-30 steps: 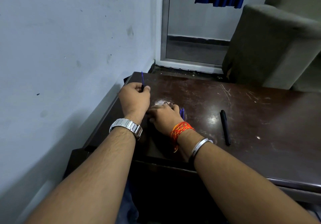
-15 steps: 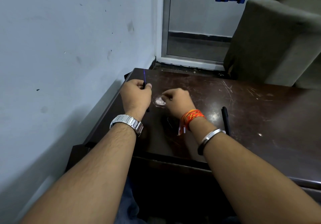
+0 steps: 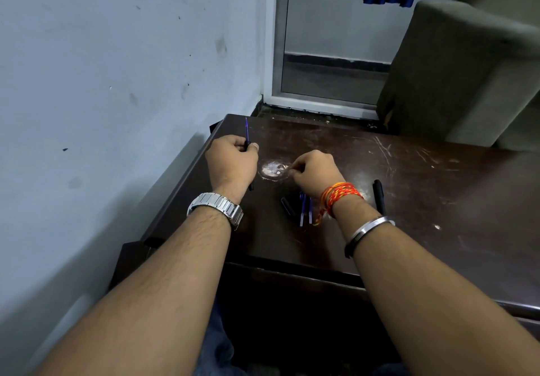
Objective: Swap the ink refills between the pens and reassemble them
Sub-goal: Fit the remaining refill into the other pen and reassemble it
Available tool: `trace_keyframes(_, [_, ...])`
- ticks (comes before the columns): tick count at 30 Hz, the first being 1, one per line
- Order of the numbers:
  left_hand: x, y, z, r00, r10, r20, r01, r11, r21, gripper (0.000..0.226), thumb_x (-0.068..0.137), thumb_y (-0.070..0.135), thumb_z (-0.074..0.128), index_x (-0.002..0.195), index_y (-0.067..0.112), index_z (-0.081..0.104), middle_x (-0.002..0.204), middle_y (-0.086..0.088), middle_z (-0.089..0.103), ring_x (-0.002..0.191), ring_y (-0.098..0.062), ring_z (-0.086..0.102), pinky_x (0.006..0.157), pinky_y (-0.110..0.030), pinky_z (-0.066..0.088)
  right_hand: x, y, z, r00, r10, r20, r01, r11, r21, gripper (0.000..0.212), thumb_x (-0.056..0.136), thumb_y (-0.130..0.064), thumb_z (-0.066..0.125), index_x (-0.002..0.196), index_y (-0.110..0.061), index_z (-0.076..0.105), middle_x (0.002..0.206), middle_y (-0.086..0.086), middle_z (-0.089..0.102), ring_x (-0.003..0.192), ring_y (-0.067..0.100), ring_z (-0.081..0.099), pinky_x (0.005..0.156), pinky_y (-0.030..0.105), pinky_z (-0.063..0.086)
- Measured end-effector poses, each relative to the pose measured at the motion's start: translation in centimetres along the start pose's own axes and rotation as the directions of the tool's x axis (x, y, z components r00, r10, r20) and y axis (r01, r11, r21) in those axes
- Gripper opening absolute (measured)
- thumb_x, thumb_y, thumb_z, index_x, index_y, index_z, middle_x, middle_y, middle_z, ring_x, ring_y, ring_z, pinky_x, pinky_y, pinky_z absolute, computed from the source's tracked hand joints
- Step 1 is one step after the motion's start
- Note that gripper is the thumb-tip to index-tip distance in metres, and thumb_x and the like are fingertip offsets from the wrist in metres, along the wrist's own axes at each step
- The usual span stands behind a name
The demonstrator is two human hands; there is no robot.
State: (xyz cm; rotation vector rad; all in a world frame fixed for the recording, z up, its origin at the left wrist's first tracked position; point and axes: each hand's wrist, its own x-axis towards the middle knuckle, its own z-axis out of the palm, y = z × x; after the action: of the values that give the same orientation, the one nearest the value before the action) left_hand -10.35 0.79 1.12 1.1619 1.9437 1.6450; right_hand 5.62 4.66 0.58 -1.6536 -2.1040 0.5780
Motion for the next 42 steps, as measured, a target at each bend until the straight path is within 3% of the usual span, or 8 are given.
trace_keyframes(5, [-0.1,-0.1,0.3,1.000,0.002,0.029,-0.003,1.000,0.028,0.033,0.082,0.019,0.079,0.064,0.034,0.057,0.065,0.013,0.065,0.066,-0.011,0.071,0.059,-0.013,0.046,-0.1,0.2,0.6,0.994,0.095,0.045,-0.089,0.988,-0.122,0.016,0.084,-0.016,0.071,0.096,-0.006,0.072,0.103,0.015,0.068,0.097,0.029,0.066,0.085,0.036,0.058])
trace_keyframes(10, [-0.4,-0.1,0.5,0.998,0.013,0.067,-0.014,1.000,0.025,0.028,0.082,0.018,0.081,0.068,0.032,0.061,0.064,0.015,0.062,0.058,0.003,0.061,0.046,0.000,0.039,-0.3,-0.1,0.9,0.995,0.102,0.017,-0.099,0.990,-0.103,0.011,0.081,-0.010,0.070,0.091,-0.005,0.071,0.099,0.015,0.067,0.094,0.030,0.065,0.081,0.034,0.058])
trace_keyframes(18, [-0.5,-0.4,0.8,0.991,0.012,0.131,-0.020,0.998,0.056,0.016,0.081,0.022,0.082,0.083,0.027,0.067,0.076,0.002,0.073,0.072,-0.007,0.069,0.060,-0.010,0.045,-0.7,-0.2,1.5,0.990,0.140,-0.023,-0.141,0.985,-0.100,0.013,0.082,-0.016,0.071,0.088,-0.005,0.066,0.096,0.015,0.065,0.084,0.033,0.066,0.075,0.036,0.057])
trace_keyframes(23, [-0.7,-0.6,1.1,0.963,0.054,0.263,-0.086,0.990,0.110,0.018,0.077,0.027,0.087,0.093,0.021,0.078,0.075,0.013,0.068,0.072,0.002,0.065,0.063,-0.011,0.049,-0.5,-0.8,-0.5,0.944,0.186,-0.271,-0.100,0.948,0.301,0.020,0.080,-0.028,0.071,0.080,-0.008,0.076,0.075,0.006,0.071,0.076,0.017,0.063,0.072,0.021,0.046])
trace_keyframes(27, [-1.2,-0.1,1.4,0.871,0.017,0.491,-0.053,0.997,0.058,0.013,0.078,0.025,0.087,0.079,0.030,0.076,0.080,0.003,0.077,0.081,-0.015,0.076,0.080,-0.041,0.064,0.2,-0.7,-3.2,0.906,0.310,-0.289,-0.067,0.778,0.625,0.021,0.078,-0.029,0.066,0.066,-0.014,0.074,0.061,-0.001,0.064,0.062,0.017,0.057,0.064,0.033,0.047])
trace_keyframes(31, [-1.9,0.3,1.9,0.806,0.021,0.591,-0.049,0.998,0.031,0.014,0.077,0.023,0.088,0.076,0.028,0.076,0.081,-0.003,0.078,0.084,-0.025,0.077,0.081,-0.051,0.063,0.5,-0.6,-4.2,0.894,0.320,-0.313,0.058,0.612,0.789,0.023,0.080,-0.020,0.064,0.058,-0.012,0.067,0.063,0.012,0.056,0.056,0.019,0.043,0.049,0.030,0.034])
trace_keyframes(36, [-2.4,0.8,2.5,0.785,0.049,0.618,-0.080,0.996,0.023,0.014,0.076,0.030,0.088,0.084,0.022,0.080,0.080,-0.001,0.078,0.082,-0.022,0.076,0.080,-0.049,0.063,0.4,-0.4,-4.4,0.883,0.247,-0.399,0.106,0.723,0.683,0.017,0.081,-0.019,0.066,0.065,-0.019,0.072,0.051,-0.013,0.058,0.045,-0.004,0.046,0.048,0.015,0.039])
trace_keyframes(42, [-2.4,0.9,2.7,0.790,0.057,0.610,-0.094,0.995,0.030,0.015,0.079,0.027,0.087,0.090,0.020,0.081,0.082,-0.001,0.077,0.083,-0.019,0.076,0.081,-0.047,0.063,0.3,0.1,-4.1,0.886,0.197,-0.421,0.109,0.792,0.600,0.010,0.085,-0.019,0.065,0.083,-0.018,0.075,0.067,-0.013,0.065,0.061,-0.003,0.056,0.053,0.003,0.041])
